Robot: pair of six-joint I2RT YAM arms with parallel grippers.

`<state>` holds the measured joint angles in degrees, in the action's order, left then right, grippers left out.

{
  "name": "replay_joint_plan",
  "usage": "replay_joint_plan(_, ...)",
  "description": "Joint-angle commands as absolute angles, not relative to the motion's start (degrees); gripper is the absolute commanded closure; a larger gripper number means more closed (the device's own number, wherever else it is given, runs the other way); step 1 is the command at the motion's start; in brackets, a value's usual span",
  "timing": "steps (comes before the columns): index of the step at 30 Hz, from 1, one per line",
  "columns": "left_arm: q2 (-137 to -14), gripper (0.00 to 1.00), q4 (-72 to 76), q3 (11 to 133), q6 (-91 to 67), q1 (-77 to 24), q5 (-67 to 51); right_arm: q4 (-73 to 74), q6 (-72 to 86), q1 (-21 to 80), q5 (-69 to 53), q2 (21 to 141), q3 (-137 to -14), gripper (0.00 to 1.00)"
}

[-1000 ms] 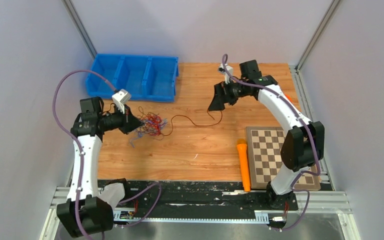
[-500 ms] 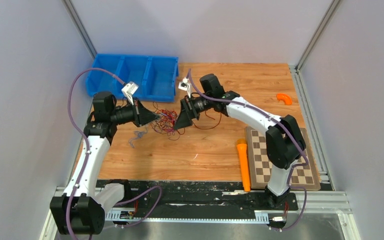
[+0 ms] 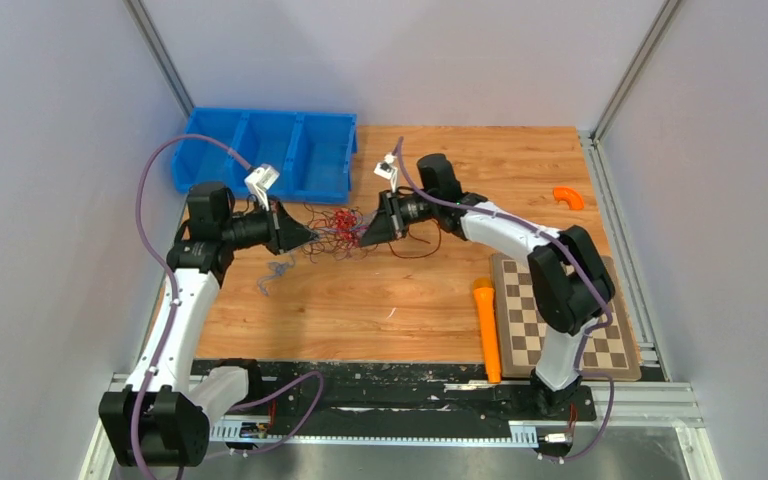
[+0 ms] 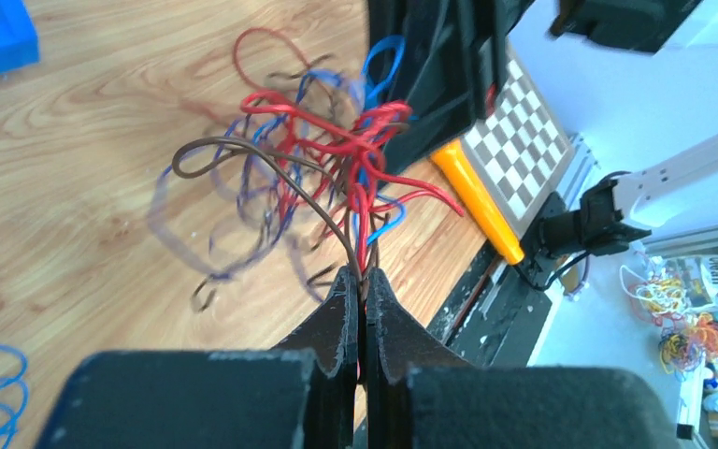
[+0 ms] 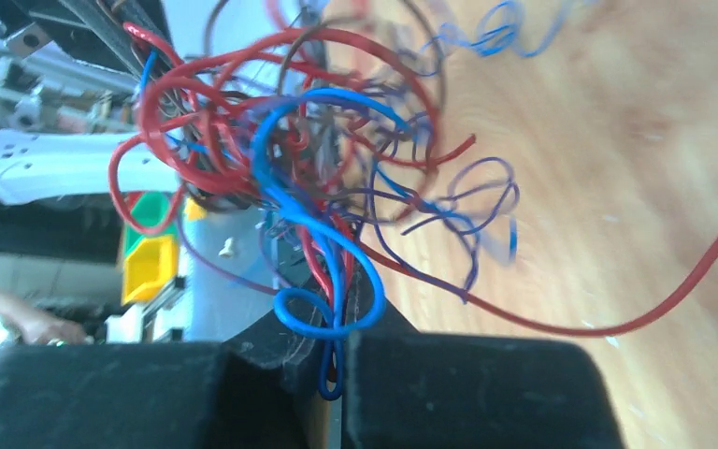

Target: Untangle the cables

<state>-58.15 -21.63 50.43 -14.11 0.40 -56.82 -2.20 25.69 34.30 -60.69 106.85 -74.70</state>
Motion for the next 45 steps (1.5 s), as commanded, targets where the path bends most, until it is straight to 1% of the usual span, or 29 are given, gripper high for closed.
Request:
replay_joint_plan(1,-58.59,1.0,-38.3,58.34,-0.36,2.21,-47.54,8.32,16.72,26.05,-50.62,98.83,-73.31,1.0)
replay_joint_plan(2,-59.32,1.0,-42.58,59.01,3.27,2.99,-45.08,10.64,15.46,24.13,-48.92,97.46,-72.73,1.0)
replay_joint_plan(3,-59.67,1.0,-44.49,59.88,5.2,3.34,-40.21,12.44,14.29,22.29,-47.4,96.54,-71.91,1.0)
replay_joint_plan(5,-60.63,1.0,-48.9,60.43,11.65,4.81,-34.8,15.31,11.66,18.88,-44.32,94.34,-70.6,1.0)
replay_joint_plan(8,-61.05,1.0,-52.51,59.57,16.04,8.61,-30.94,18.9,8.0,13.99,-41.75,91.49,-69.38,1.0)
replay_joint_plan(13,-60.77,1.0,-53.46,56.82,22.23,13.82,-27.85,23.85,3.2,6.19,-41.59,87.89,-69.69,1.0)
replay_joint_plan(22,-62.65,1.0,-48.28,51.84,28.05,20.29,-20.24,30.31,-4.09,-8.39,-40.76,86.42,-74.89,1.0)
replay_joint_plan(25,-63.89,1.0,-48.2,51.77,29.14,22.01,-21.47,31.08,-5.46,-12.08,-42.22,87.37,-76.63,1.0)
replay_joint_plan(29,-63.83,1.0,-50.86,52.66,30.37,22.21,-28.62,32.35,-6.19,-12.39,-43.86,88.12,-77.58,1.0)
replay_joint_plan(33,-63.35,1.0,-51.63,53.66,29.98,21.37,-29.75,32.49,-5.53,-12.04,-46.78,89.0,-78.8,1.0)
replay_joint_plan(35,-63.17,1.0,-54.1,55.25,30.74,21.32,-33.02,33.15,-5.32,-10.51,-49.21,89.7,-79.24,1.0)
replay_joint_plan(38,-61.4,1.0,-56.12,58.79,28.43,20.09,-43.28,33.79,-5.63,-6.46,-48.52,90.43,-79.04,1.0)
replay_joint_plan(39,-60.22,1.0,-56.55,59.67,27.48,18.23,-45.28,33.92,-6.21,-4.91,-46.95,90.93,-79.02,0.9)
replay_joint_plan(40,-59.6,1.0,-56.57,61.52,25.24,17.11,-48.63,34.76,-7.21,-3.32,-45.16,91.6,-79.39,0.73)
replay_joint_plan(41,-58.34,1.0,-55.76,62.4,23.78,14.21,-51.25,35.73,-8.09,-2.04,-43.92,92.35,-80.05,0.49)
replay_joint_plan(42,-57.23,1.0,-54.77,63.9,19.83,12.77,-52.3,36.34,-8.39,-0.7,-43.41,92.99,-80.67,0.29)
replay_joint_plan(43,-56.79,1.0,-51.99,64.42,17.61,9.76,-53.97,36.6,-8.12,-0.42,-43.65,93.37,-81.36,0.17)
replay_joint_plan(44,-56.05,1.0,-50.52,65.28,12.97,8.31,-54.71,36.64,-7.68,2.67,-45.14,93.44,-82.03,0.11)
replay_joint_plan(45,-55.84,1.0,-47.04,65.78,10.88,5.66,-55.8,36.72,-7.19,4.34,-48.26,93.59,-82.92,0.08)
